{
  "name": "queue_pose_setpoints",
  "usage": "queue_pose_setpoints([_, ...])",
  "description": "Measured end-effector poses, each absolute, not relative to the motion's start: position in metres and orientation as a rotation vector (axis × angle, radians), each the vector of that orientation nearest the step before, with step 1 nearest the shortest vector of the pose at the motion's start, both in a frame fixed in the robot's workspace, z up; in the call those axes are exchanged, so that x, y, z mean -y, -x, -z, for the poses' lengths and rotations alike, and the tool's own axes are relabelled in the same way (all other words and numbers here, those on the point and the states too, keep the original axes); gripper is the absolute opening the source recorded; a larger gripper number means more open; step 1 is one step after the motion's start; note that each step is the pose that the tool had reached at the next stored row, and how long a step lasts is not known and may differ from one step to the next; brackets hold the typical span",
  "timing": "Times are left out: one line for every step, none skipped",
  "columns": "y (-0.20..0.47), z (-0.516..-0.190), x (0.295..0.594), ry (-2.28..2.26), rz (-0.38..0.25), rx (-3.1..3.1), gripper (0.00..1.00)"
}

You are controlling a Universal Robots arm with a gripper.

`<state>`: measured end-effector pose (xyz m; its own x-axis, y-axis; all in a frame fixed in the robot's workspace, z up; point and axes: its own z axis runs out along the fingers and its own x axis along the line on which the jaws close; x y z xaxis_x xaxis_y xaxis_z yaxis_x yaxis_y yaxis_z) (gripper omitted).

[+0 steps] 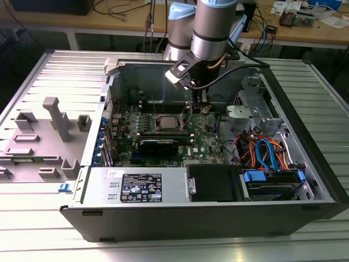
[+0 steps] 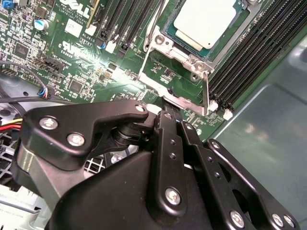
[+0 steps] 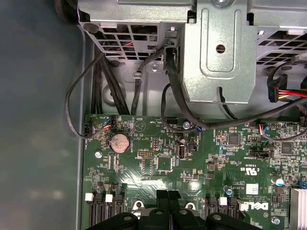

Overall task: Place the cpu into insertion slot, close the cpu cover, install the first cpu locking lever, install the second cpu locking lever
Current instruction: 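Close the cpu cover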

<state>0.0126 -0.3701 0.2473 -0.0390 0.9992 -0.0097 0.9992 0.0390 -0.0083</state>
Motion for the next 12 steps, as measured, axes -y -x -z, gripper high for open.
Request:
queue_pose_setpoints([-0.0123, -0.2472, 0.3701, -2.177, 0.02, -2.263, 0.11])
queue_pose_setpoints([-0.0121, -0.2472, 0.3701, -2.177, 0.02, -2.264, 0.11])
queue_pose_setpoints([-0.0119, -0.2472, 0.3701, -2.177, 0.02, -2.264, 0.11])
queue_pose_setpoints([-0.0116, -0.2472, 0.3701, -2.177, 0.02, -2.263, 0.11])
queue_pose_setpoints([-0.0113, -0.2472, 0.3701, -2.177, 0.02, -2.263, 0.11])
queue_pose_setpoints([-0.011, -0.2472, 0.3701, -2.177, 0.02, -2.264, 0.11])
queue_pose_setpoints([-0.0107, -0.2472, 0.3701, -2.177, 0.02, -2.264, 0.11])
queue_pose_setpoints([-0.0104, -0.2471, 0.3701, -2.177, 0.02, -2.264, 0.11])
queue_pose_setpoints([-0.0101, -0.2471, 0.3701, -2.177, 0.02, -2.264, 0.11])
queue_pose_setpoints([-0.0098, -0.2471, 0.3701, -2.177, 0.02, -2.264, 0.11])
queue_pose_setpoints([-0.0095, -0.2471, 0.3701, -2.177, 0.02, -2.264, 0.11])
queue_pose_setpoints([-0.0088, -0.2471, 0.3701, -2.177, 0.02, -2.264, 0.11])
